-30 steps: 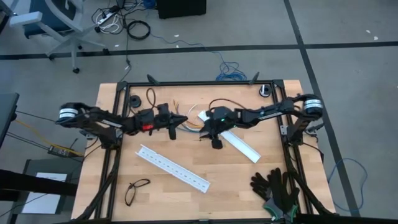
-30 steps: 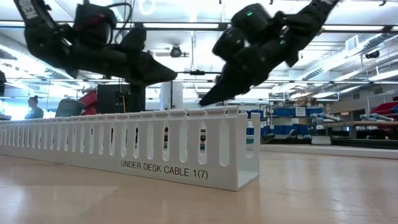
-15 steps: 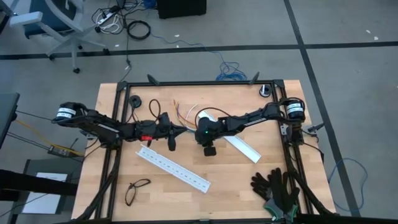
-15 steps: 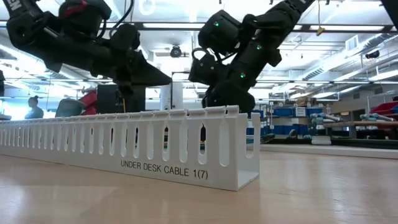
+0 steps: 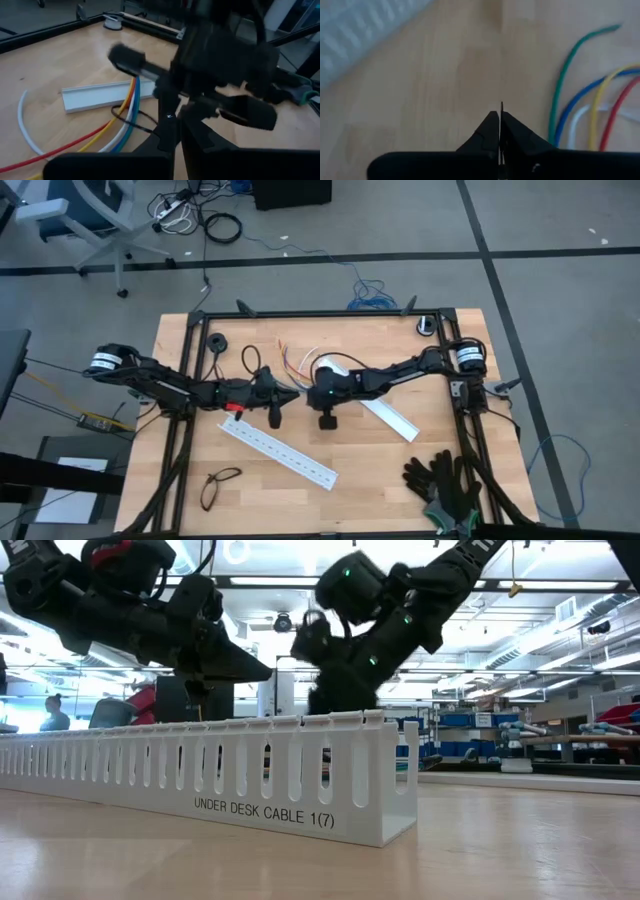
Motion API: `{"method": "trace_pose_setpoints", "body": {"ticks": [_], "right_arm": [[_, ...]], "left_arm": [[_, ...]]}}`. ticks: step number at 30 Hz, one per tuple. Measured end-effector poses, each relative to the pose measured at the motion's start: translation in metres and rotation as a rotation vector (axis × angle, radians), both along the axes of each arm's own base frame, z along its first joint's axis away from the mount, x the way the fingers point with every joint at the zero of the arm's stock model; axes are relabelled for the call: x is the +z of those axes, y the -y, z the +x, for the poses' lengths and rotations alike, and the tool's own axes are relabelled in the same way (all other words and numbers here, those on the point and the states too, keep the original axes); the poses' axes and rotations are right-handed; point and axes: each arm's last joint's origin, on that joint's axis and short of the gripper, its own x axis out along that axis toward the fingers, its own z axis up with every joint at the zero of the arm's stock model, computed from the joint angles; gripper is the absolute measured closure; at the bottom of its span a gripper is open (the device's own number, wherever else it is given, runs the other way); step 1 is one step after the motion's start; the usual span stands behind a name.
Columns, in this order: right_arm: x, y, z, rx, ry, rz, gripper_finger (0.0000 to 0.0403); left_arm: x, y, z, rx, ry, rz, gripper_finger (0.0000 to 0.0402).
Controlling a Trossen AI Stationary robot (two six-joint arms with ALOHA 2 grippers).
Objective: Ziptie cables
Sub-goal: Wrap the cable wire in the zip tie
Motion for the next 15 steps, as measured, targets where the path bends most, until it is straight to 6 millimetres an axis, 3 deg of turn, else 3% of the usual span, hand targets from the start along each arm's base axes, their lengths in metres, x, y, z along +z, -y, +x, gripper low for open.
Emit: {"method": "trace_pose_setpoints", "body": {"ticks": [8, 15], "right_arm": [[0.041, 0.027, -0.010, -0.158, 0.211, -0.008, 0.0403], [0.050, 0.050, -0.039, -0.179, 0.219, 0.082, 0.0403]], "left_arm": [[-0.004, 0.000, 0.000, 0.010, -0.043, 0.043, 0.0401], [-0.010, -0.001, -0.002, 0.005, -0.115, 0.117, 0.0401]]}}
